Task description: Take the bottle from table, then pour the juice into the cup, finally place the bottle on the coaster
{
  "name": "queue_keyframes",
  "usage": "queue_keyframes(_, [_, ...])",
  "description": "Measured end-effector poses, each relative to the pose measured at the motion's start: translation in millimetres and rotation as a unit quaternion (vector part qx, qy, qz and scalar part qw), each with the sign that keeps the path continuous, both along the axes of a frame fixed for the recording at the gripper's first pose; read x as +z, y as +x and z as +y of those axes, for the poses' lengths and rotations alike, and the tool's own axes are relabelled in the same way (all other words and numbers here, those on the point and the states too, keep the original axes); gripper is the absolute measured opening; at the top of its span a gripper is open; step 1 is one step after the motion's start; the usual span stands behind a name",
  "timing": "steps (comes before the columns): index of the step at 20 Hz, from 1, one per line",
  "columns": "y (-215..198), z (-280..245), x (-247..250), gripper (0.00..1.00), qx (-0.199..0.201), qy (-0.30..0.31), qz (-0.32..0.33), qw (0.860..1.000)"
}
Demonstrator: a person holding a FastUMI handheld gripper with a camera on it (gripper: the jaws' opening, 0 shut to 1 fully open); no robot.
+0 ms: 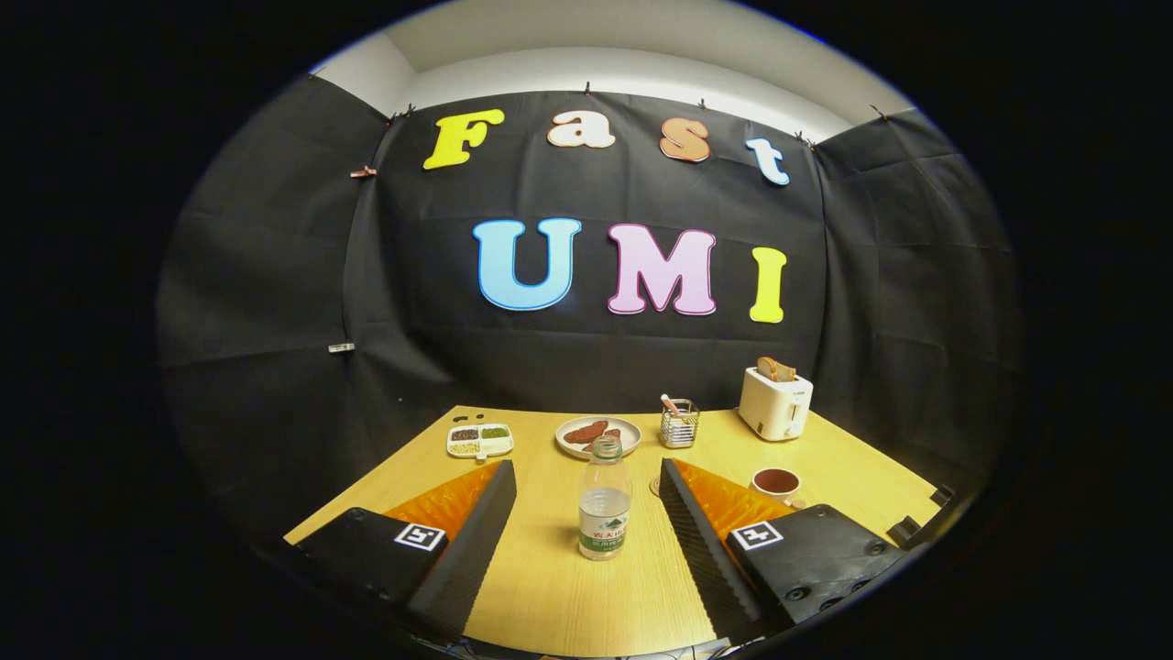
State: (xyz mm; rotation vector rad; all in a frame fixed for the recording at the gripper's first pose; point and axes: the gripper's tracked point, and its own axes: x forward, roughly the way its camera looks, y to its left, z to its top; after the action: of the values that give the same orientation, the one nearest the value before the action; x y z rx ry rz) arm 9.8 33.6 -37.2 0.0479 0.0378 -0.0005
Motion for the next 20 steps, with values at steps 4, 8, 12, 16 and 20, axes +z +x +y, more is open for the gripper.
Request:
queue_keyframes(4, [11,-5,-9,0.97,-0.014,0.004,0.01,1.0])
queue_keyframes(8, [23,-8,-16,0.97,-0.026,0.013,0.015,0.999])
queue_keyframes(12, [34,-5,-28,0.97,-0.032,0.01,0.022,0.999])
queue_keyframes(16, [49,2,-44,0.97,-0.037,0.015,0.03,0.999])
queue_keyframes(20, [69,5,-68,0.97,-0.048,0.02,0.04,0.998])
